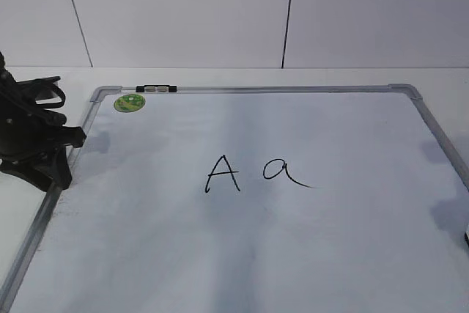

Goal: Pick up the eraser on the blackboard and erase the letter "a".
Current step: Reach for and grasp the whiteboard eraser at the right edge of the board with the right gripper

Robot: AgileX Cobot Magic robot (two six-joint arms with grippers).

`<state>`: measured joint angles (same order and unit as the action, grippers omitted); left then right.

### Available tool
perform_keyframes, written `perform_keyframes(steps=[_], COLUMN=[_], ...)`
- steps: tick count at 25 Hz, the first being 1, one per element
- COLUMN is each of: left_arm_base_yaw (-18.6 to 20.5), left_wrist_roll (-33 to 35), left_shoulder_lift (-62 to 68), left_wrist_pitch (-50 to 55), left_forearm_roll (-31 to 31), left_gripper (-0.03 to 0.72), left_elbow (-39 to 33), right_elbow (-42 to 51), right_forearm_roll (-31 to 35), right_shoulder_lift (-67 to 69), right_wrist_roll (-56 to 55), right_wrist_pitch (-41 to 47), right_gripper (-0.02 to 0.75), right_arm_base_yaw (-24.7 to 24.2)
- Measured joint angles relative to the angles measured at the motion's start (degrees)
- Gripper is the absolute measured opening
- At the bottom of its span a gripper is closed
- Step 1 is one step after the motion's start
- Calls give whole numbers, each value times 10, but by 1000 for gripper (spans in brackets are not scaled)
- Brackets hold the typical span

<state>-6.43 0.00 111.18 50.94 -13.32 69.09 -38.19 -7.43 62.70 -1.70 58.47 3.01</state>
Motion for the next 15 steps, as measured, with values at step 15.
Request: perform_keyframes(steps=[15], left_arm_base_yaw=[0], left_wrist_roll=[0], left_shoulder_lift=[0], left_wrist_pitch=[0], left_forearm_roll=[1], left_gripper=[218], left_elbow=[1], right_elbow=[-1], right_forearm_roll=[-36], right_shoulder_lift=[78], right_wrist_roll=[-44], right_wrist_pitch=[-50], right_gripper=[677], right_arm_base_yaw=[0])
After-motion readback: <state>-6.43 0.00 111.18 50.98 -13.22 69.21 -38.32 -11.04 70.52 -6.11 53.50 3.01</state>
